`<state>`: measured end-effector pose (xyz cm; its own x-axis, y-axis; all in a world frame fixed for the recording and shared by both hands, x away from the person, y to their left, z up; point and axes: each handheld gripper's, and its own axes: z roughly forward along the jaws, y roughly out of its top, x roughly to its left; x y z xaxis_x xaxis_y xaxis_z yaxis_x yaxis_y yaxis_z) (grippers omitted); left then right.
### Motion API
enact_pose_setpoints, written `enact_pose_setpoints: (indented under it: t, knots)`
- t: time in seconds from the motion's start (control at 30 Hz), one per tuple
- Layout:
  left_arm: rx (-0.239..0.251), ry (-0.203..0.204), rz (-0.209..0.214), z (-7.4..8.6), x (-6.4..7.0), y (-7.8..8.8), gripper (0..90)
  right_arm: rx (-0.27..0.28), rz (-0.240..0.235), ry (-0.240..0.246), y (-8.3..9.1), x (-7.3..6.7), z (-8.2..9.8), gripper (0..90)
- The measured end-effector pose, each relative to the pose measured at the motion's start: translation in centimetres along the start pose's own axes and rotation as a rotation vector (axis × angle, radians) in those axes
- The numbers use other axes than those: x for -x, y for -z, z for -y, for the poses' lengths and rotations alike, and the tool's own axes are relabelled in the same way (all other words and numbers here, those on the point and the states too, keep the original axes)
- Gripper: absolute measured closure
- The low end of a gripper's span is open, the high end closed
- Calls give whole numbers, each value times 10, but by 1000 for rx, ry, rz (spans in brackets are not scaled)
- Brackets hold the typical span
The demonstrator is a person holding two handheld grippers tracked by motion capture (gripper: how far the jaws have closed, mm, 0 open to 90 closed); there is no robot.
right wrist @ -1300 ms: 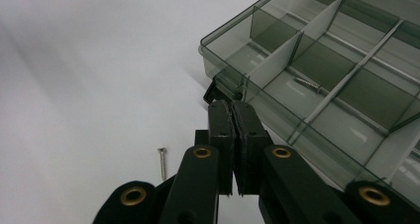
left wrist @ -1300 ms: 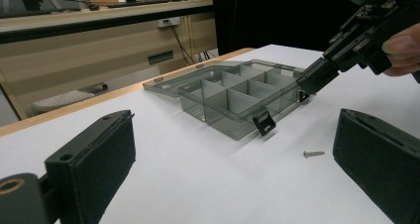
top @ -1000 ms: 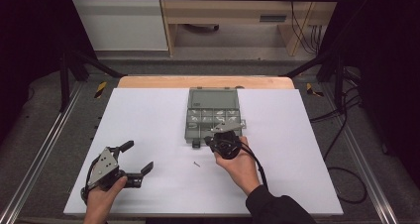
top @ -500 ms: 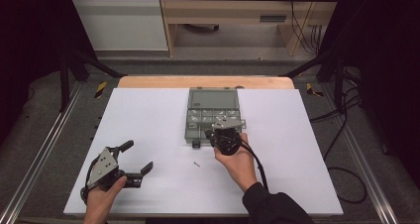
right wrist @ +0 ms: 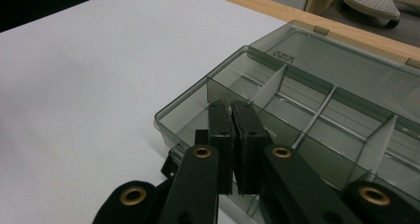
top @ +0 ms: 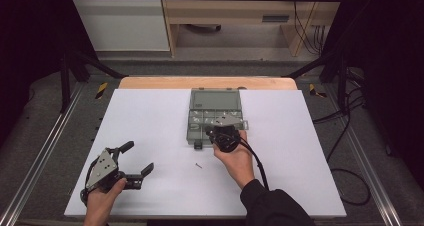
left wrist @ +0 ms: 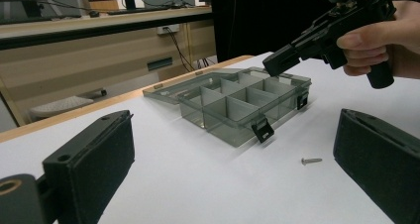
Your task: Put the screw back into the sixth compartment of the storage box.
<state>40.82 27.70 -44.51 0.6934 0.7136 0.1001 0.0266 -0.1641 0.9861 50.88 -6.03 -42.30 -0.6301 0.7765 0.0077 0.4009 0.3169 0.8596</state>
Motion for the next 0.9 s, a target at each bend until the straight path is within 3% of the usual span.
enact_pose_setpoints:
  t: [0.73, 0.77, 0.9]
  knots:
    - [13, 5, -2, 0, 1, 0, 22, -17, 28, -7, -14, 11, 1, 879]
    - [8, 0, -1, 0, 1, 0, 22, -24, 33, -28, -16, 11, 2, 879]
    - [7, 2, -2, 0, 1, -1, 23, -30, 44, -39, -21, 13, 5, 879]
